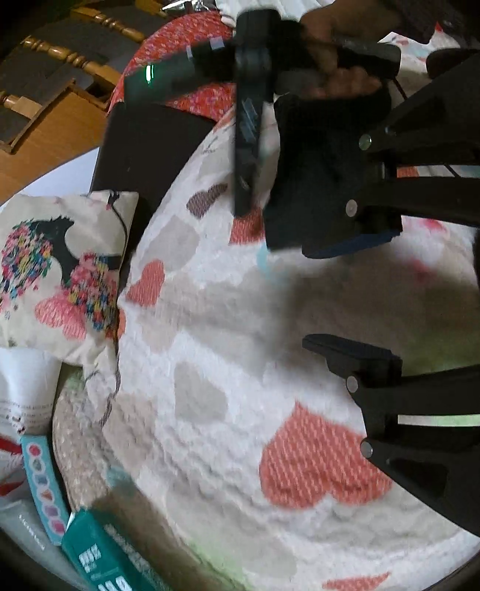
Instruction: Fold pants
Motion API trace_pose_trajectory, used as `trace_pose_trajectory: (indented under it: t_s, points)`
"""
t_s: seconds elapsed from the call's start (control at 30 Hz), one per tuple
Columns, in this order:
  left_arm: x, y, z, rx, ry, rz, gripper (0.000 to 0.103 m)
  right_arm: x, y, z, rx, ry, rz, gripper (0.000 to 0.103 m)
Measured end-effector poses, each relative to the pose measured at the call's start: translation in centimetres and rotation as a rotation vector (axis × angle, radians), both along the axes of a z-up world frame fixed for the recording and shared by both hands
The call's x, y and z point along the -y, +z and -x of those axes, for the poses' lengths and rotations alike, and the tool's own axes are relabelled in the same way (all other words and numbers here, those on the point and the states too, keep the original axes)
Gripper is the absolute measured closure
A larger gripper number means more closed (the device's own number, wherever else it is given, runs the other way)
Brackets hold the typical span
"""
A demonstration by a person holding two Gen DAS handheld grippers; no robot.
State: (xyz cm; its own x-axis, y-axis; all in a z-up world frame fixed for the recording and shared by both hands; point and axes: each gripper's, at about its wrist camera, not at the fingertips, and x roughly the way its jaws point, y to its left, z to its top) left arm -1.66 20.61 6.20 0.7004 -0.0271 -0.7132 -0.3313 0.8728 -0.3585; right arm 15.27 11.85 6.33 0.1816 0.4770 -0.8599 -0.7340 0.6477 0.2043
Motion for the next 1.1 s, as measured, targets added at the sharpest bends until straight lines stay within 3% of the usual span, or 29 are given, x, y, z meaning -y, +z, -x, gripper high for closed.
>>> trace_pose_trajectory:
  t_s: [0.03,0.1,0.27,0.43,0.47,0.53,0.57,0.67,0.77,0.93,1.1]
  points:
    - [0.4,0.1,-0.4,0.002,-0.009,0.004,0.06,1.6,0.9,-0.4,0.003,-0.034,-0.03,0.05]
    - [1.2,0.4,-1.0,0.004,-0.017,-0.002,0.06,7.1,2.9,-1.6,0.025,-0.149,-0.071,0.044]
    - [2.5,1.3,-1.5,0.011,-0.022,0.006,0.06,24.4,3.6,-3.8,0.052,-0.501,-0.039,0.044]
    - [4.2,1.8,-2.9,-0.016,-0.049,0.012,0.054,39.9,0.3,-4.1,-0.083,-0.789,-0.045,0.044]
    - [4.3,1.6,-3.3,-0.027,-0.04,0.021,0.054,42.8,-0.8,-4.0,-0.093,-0.855,-0.004,0.045]
    - [4.0,0.8,-3.8,-0.057,-0.004,0.075,0.054,45.9,-1.7,-3.4,-0.102,-0.939,-0.001,0.065]
    - [3.6,0.3,-3.9,-0.061,0.019,0.127,0.054,46.7,-1.6,-3.2,-0.105,-0.96,-0.026,0.069]
    - [2.9,-1.0,-3.7,-0.061,0.067,0.214,0.053,45.6,0.0,-2.5,-0.035,-0.939,-0.008,0.065]
    - [3.1,-2.3,-3.6,-0.06,0.08,0.252,0.053,41.3,1.9,-3.1,-0.016,-0.801,-0.063,0.06]
    - [4.0,-4.1,-3.8,-0.058,0.048,0.289,0.051,27.8,4.3,-4.5,-0.055,-0.409,-0.108,0.048]
    - [4.6,-4.8,-4.4,-0.025,0.042,0.28,0.038,14.1,3.5,-3.6,-0.166,-0.065,-0.066,0.043]
